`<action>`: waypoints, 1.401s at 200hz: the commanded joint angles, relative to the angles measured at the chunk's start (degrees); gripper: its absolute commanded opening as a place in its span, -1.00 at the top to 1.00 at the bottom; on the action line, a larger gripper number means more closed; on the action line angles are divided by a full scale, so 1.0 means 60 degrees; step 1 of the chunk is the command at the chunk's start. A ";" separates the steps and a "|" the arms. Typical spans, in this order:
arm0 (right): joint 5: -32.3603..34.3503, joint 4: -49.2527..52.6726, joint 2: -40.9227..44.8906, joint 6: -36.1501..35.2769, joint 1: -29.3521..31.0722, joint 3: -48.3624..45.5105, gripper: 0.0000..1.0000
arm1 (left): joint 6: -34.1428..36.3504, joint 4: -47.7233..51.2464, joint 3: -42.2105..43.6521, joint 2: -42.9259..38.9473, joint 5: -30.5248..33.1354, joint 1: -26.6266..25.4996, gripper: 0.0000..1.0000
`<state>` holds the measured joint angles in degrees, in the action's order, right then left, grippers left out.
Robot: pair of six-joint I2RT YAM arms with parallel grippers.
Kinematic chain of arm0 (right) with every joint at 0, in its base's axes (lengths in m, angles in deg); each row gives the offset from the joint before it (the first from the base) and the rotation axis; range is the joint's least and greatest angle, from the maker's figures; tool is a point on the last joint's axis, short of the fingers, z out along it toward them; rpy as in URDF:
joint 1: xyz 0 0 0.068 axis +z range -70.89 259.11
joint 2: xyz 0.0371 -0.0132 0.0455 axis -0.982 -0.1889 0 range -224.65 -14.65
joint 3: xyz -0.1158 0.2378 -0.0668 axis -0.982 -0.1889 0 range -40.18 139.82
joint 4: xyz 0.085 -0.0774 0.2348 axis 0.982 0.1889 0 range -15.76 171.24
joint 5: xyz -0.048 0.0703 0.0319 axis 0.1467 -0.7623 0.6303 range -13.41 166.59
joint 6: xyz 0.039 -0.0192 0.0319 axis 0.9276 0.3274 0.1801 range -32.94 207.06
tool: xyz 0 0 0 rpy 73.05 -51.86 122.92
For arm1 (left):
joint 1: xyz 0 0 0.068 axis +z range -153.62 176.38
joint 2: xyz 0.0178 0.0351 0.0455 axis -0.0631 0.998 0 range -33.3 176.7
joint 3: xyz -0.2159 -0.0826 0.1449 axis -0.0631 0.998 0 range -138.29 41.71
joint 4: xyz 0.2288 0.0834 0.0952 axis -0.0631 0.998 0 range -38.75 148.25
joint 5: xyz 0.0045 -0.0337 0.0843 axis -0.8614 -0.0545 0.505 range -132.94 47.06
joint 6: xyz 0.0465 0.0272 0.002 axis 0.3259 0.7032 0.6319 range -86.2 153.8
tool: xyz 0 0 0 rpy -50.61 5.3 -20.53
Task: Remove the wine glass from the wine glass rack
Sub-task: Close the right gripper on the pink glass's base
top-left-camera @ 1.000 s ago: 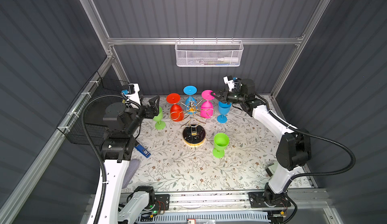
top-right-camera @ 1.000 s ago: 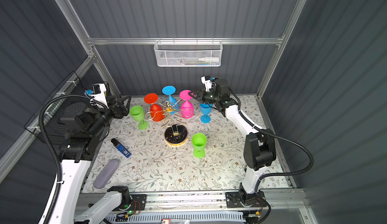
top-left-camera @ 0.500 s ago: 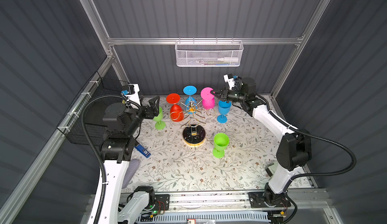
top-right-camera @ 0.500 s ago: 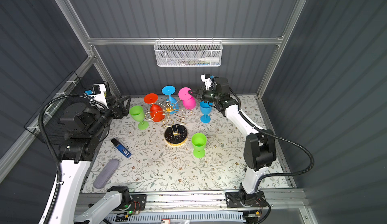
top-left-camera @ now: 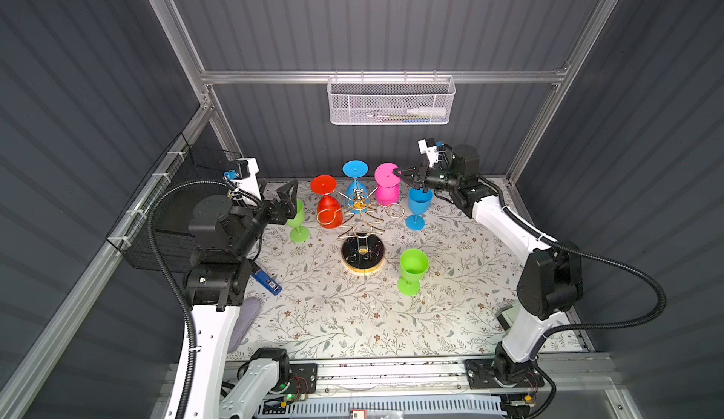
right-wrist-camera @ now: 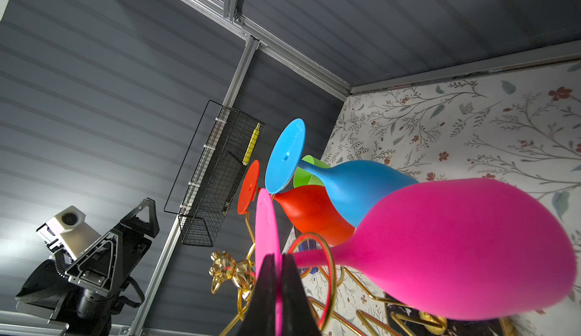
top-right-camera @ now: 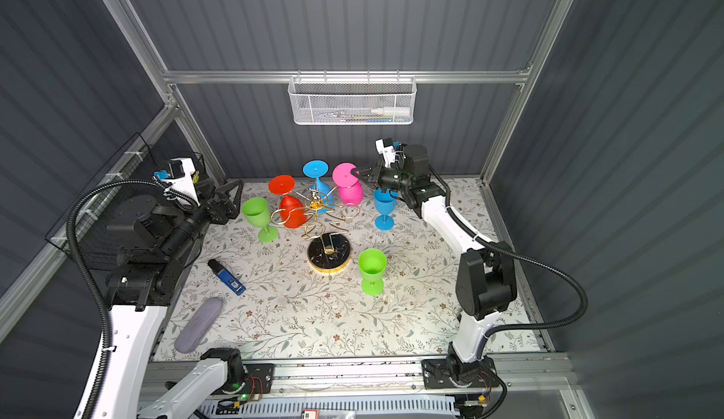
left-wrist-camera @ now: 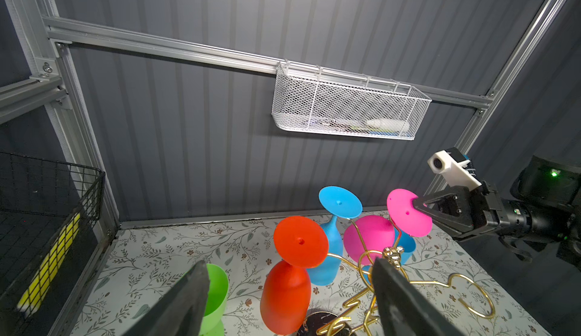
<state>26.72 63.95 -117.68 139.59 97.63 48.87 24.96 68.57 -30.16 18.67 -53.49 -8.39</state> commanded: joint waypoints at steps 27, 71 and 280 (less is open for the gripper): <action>-0.0423 -0.0498 0.0384 0.0240 0.0102 0.0067 1.00 | -0.0166 -0.0014 -0.0029 -0.0150 0.0000 0.0064 -0.68; -0.0517 -0.0398 0.0533 0.0231 0.0263 -0.0025 1.00 | -0.0183 -0.0017 0.0007 -0.0199 0.0014 0.0064 -0.70; 0.0224 0.0867 0.1645 -0.0797 0.0322 -0.0955 1.00 | -0.1096 -0.0602 0.0479 -0.0135 -0.0092 0.0063 -0.76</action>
<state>27.46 68.57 -109.17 136.45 99.58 43.41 19.74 67.31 -27.71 18.06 -53.51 -8.39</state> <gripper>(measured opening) 0.059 0.878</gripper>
